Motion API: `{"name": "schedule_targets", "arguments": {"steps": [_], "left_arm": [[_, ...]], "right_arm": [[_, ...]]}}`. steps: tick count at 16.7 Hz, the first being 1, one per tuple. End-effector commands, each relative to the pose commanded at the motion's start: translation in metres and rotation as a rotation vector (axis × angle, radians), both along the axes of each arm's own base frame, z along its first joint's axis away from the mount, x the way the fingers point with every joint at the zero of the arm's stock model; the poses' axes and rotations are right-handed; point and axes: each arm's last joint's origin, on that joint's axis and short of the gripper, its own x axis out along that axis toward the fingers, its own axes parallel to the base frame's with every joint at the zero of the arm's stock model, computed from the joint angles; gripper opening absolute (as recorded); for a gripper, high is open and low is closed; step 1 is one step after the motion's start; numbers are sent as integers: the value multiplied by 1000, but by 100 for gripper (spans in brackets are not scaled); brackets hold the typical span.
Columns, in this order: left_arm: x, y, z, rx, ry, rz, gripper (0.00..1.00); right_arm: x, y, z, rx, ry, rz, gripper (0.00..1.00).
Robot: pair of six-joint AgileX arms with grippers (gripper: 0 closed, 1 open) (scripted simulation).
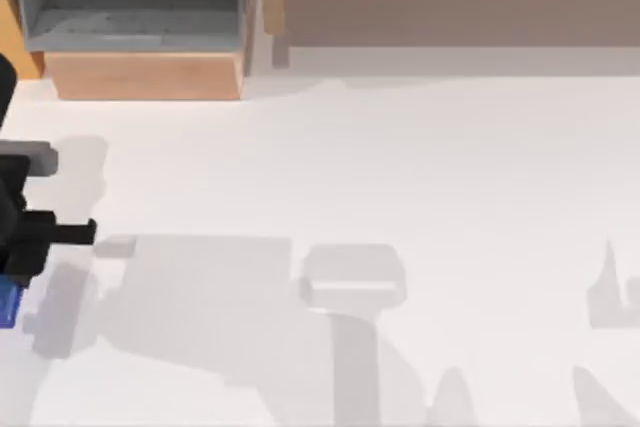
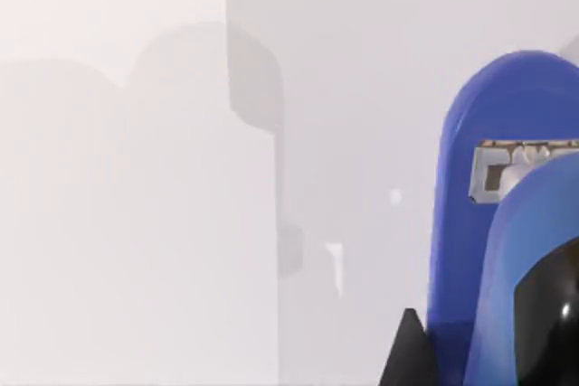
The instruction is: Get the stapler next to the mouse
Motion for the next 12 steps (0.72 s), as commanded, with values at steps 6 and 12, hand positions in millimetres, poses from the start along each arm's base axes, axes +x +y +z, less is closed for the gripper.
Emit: {"name": "schedule_targets", "arguments": {"steps": [6,12], "left_arm": [[-4,-1,-16,-49,14,4,0],[-4,-1,-16,-49,14,4,15]], "right_arm": [[0,0,0,0,0,0,100],[0,0,0,0,0,0,100]]}}
